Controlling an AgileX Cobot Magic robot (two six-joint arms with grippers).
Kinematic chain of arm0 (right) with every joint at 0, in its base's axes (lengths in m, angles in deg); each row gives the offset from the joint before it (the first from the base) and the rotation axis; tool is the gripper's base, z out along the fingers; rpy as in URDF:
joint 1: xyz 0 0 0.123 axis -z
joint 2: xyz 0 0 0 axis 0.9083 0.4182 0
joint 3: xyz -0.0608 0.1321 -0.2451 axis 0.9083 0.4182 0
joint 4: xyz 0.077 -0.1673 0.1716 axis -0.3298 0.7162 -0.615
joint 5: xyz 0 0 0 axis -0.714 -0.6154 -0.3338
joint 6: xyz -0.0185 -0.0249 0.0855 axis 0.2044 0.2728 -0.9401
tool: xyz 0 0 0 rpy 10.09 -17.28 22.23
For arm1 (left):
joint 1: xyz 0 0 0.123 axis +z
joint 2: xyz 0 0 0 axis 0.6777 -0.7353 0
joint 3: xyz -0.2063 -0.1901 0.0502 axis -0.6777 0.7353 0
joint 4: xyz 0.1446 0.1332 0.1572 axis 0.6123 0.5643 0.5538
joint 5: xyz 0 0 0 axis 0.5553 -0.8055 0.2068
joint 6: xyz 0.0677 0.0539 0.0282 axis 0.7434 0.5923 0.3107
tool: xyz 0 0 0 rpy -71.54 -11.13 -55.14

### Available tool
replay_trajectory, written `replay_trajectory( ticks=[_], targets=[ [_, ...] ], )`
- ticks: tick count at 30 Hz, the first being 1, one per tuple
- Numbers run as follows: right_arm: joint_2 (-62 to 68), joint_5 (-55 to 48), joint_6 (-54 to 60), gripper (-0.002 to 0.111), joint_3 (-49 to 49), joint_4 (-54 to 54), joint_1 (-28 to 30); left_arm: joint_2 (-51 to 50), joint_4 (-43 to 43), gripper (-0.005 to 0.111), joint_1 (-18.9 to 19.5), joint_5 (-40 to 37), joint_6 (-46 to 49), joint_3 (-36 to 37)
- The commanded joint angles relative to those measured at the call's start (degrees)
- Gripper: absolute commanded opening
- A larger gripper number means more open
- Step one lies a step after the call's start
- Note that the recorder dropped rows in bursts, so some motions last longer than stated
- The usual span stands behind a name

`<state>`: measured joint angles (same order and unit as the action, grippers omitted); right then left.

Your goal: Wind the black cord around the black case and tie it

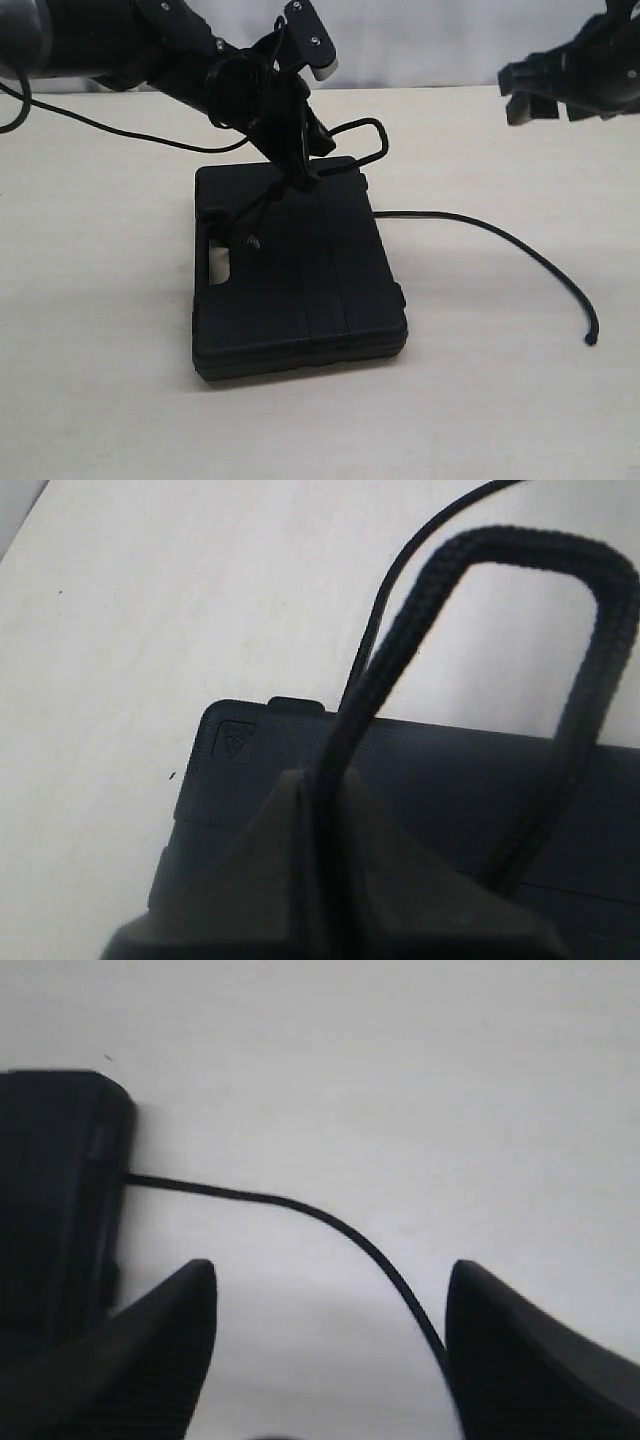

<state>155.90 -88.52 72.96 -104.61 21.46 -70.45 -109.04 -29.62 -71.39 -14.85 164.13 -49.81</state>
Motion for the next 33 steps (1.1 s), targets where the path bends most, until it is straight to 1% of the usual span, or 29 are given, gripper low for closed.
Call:
replay_trajectory(
  ticks=[1, 3, 5, 7, 9, 12, 14, 16, 20, 22, 25, 27, 29, 32, 33],
  targets=[
    [7.38, -5.41, 2.77, 0.062, 0.59, 1.82, 2.02, 0.98, -0.44, 0.000, 0.07, -0.12, 0.00, 0.03],
    [10.59, -10.88, 2.57, 0.062, 0.59, 6.38, 2.02, 1.07, -0.94, 0.000, 0.07, -0.12, 0.00, 0.03],
    [13.62, -14.02, -2.45, 0.062, 0.59, 12.69, 2.02, 1.07, -1.05, 0.000, 0.07, -0.12, 0.00, 0.03],
    [15.36, -13.63, -7.25, 0.062, 2.03, 18.44, 2.40, 1.07, -1.32, 0.000, 0.07, -0.52, 0.00, 0.03],
    [16.43, -11.05, -8.68, 0.062, 4.73, 21.66, 2.53, 1.07, -1.66, 0.000, 0.07, -1.02, 0.00, 0.03],
    [17.86, -4.24, -8.68, 0.062, 8.63, 22.44, 2.97, 1.07, -2.13, 0.000, 0.07, -1.02, 0.00, 0.03],
    [19.17, 0.51, -11.93, 0.062, 9.87, 22.44, 3.86, 1.07, -2.13, 0.000, 0.07, -1.28, 0.00, 0.03],
    [20.47, 2.71, -13.66, 0.061, 9.88, 22.31, 5.11, 1.07, -2.25, 0.000, 0.07, -1.51, 0.00, 0.03],
    [22.98, 2.95, -13.44, 0.053, 9.88, 23.02, 8.02, 1.07, -2.34, 0.000, 0.07, -1.38, 0.00, 0.03],
    [23.70, 3.07, -12.31, 0.050, 9.62, 21.33, 9.15, 1.07, -2.80, 0.000, 0.07, -1.14, 0.10, 0.03],
    [24.59, 2.97, -4.24, 0.047, 8.86, 15.51, 9.33, 1.07, -3.21, 0.000, 0.07, -0.53, 0.08, 0.03],
    [25.25, 2.70, 1.62, 0.040, 8.59, 10.57, 9.21, 1.07, -3.21, 0.000, 0.07, -0.40, 0.08, 0.03],
    [25.73, 2.08, 5.32, 0.027, 8.59, 7.44, 9.21, 1.07, -3.21, 0.000, 0.07, -0.40, 0.08, 0.03],
    [26.22, -0.62, 7.31, 0.007, 8.59, 7.62, 9.21, 1.07, -3.21, 0.000, 0.07, -0.50, 0.08, 0.03],
    [26.22, -2.09, 7.87, 0.004, 8.48, 8.15, 9.21, 1.07, -3.21, 0.000, 0.07, -0.50, 0.08, 0.03]
  ],
)
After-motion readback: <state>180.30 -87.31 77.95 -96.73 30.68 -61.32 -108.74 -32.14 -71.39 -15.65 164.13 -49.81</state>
